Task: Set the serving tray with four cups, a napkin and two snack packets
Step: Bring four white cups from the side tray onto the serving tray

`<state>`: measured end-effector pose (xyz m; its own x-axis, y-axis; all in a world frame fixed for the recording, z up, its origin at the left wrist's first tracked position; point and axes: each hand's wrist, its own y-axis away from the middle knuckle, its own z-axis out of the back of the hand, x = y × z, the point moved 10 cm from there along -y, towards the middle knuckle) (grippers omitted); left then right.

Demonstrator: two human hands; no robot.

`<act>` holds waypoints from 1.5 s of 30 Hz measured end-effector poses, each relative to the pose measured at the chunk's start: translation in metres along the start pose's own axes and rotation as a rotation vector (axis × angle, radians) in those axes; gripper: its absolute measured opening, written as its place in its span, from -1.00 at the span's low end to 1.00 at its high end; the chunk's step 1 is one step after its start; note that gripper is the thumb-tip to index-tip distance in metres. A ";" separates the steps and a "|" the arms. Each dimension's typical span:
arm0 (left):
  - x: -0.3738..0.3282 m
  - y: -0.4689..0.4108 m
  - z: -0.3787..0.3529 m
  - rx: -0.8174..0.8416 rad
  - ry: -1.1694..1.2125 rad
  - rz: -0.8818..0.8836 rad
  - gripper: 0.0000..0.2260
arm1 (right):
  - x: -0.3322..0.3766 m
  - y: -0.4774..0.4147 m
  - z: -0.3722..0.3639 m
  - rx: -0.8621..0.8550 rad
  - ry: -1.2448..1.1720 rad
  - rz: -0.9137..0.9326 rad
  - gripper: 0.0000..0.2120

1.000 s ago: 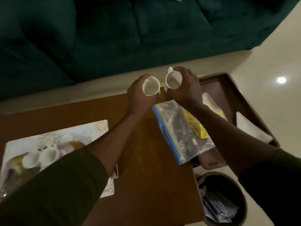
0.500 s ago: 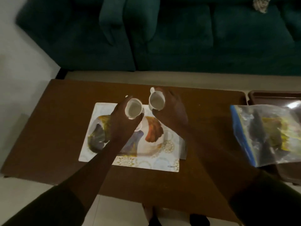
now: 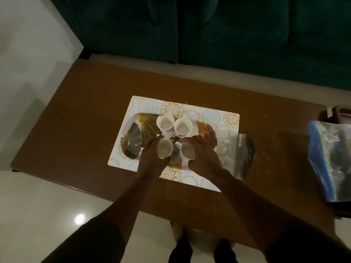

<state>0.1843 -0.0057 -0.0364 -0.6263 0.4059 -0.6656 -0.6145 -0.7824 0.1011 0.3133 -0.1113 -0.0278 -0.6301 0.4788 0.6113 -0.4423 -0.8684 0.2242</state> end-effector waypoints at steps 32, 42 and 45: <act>0.029 -0.013 0.011 0.106 -0.106 -0.032 -0.41 | -0.017 0.014 -0.019 -0.305 -0.295 -0.290 -0.35; 0.020 -0.016 0.010 0.031 0.150 0.017 -0.51 | -0.012 0.004 -0.022 -0.322 -0.434 -0.308 -0.52; 0.021 -0.019 0.014 -0.007 0.161 0.043 -0.51 | -0.010 -0.001 -0.023 -0.316 -0.440 -0.313 -0.53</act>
<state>0.1761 0.0243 -0.0420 -0.5668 0.2911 -0.7707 -0.5847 -0.8011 0.1275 0.3054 -0.1124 -0.0511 -0.1477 0.5477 0.8235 -0.7735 -0.5829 0.2490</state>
